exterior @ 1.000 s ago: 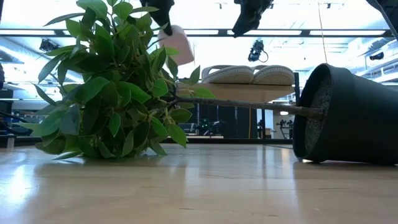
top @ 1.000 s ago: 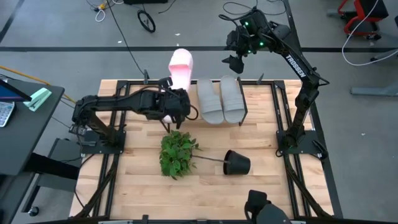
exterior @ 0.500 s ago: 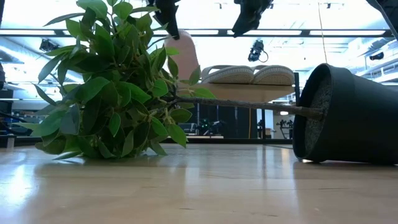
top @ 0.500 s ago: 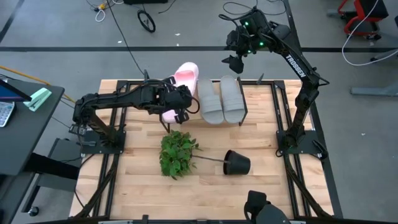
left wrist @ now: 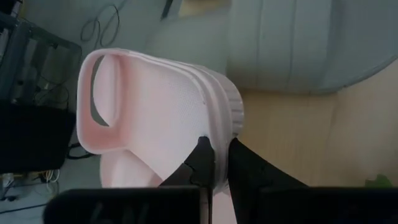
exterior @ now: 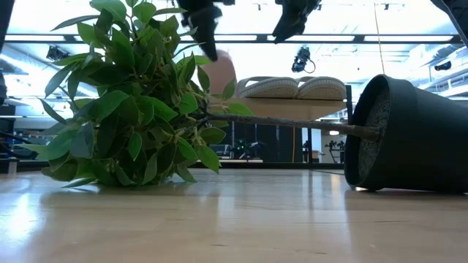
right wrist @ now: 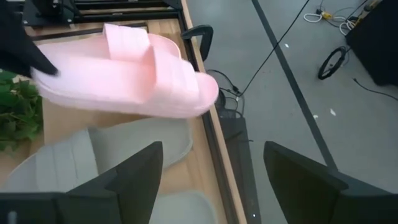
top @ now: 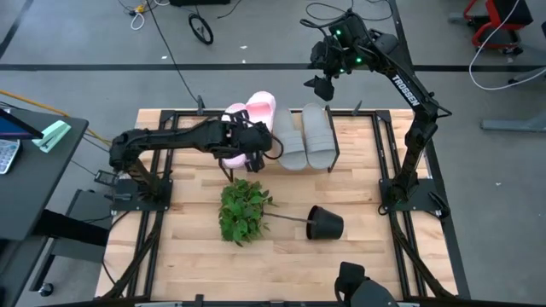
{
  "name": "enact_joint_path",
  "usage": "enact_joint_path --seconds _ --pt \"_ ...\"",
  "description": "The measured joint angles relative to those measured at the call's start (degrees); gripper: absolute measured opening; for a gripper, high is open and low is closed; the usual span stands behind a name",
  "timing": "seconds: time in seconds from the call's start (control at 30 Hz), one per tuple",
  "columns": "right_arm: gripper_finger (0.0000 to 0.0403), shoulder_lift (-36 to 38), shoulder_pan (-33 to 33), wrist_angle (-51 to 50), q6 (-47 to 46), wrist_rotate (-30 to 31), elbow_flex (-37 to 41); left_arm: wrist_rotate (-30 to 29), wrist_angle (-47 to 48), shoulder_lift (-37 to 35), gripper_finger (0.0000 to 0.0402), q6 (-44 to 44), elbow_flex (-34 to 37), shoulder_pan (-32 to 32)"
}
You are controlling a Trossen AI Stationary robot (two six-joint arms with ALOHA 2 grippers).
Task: Pick and place slides into the shelf
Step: Put the pink slide on the shelf
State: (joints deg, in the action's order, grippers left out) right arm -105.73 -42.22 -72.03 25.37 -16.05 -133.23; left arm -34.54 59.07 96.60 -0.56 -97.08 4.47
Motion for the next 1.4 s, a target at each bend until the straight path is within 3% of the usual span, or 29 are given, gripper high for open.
enact_joint_path --seconds 0.27,0.5,0.8,1.4 --pt "0.0284 0.0 0.0 -0.13 -0.14 -0.77 0.0 -1.24 4.87 4.67 0.003 0.2 -0.07 1.16" --pt "0.0284 0.0 0.0 -0.15 -0.06 -0.76 0.0 -6.22 5.92 4.65 0.0027 1.49 -0.07 -0.16" --pt "0.0284 0.02 0.0 -0.15 -0.02 -0.75 0.0 -6.49 8.14 4.55 0.0027 4.98 -0.07 -0.26" --pt "0.0284 0.04 0.0 -0.17 0.23 -3.91 0.0 -0.11 5.36 4.66 0.0026 6.38 -0.07 1.8"
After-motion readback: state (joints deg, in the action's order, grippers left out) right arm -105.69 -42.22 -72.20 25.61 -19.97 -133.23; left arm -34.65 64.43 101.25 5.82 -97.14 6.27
